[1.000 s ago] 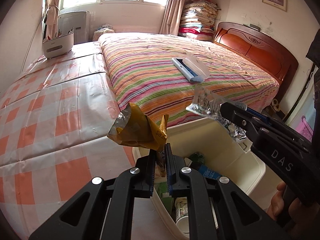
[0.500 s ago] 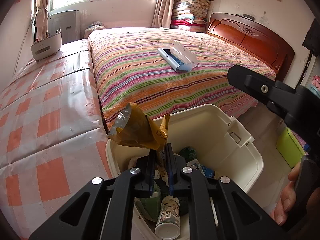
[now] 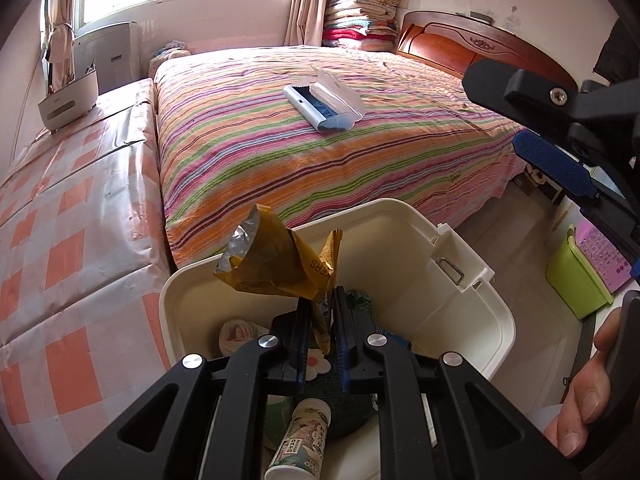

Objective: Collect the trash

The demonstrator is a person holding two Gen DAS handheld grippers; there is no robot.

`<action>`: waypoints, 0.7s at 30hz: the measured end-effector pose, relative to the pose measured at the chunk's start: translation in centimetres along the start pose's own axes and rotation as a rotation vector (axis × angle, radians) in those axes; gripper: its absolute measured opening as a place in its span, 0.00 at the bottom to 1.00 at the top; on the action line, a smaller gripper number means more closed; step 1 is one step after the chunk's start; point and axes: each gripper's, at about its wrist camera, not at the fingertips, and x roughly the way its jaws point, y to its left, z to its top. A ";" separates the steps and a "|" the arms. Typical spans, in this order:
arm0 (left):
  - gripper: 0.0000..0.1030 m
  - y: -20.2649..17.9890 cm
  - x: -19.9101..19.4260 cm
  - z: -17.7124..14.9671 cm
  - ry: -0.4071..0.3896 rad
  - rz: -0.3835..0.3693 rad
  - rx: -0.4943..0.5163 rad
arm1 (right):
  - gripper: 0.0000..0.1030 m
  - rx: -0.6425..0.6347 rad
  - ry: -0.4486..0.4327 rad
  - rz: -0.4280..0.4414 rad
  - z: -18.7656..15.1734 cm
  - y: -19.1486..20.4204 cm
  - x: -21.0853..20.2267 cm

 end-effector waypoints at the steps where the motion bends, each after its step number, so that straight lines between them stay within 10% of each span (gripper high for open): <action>1: 0.15 -0.2 0.1 0.0 0.004 0.001 0.007 | 0.70 0.004 -0.002 -0.002 0.0 -0.1 0.0; 6: 0.72 -0.8 0.1 -0.3 0.005 0.025 0.002 | 0.71 0.028 -0.009 -0.006 0.1 -0.5 0.0; 21: 0.73 2.0 -3.7 -1.8 -0.040 0.192 0.029 | 0.75 0.025 0.007 0.021 -0.4 0.5 0.4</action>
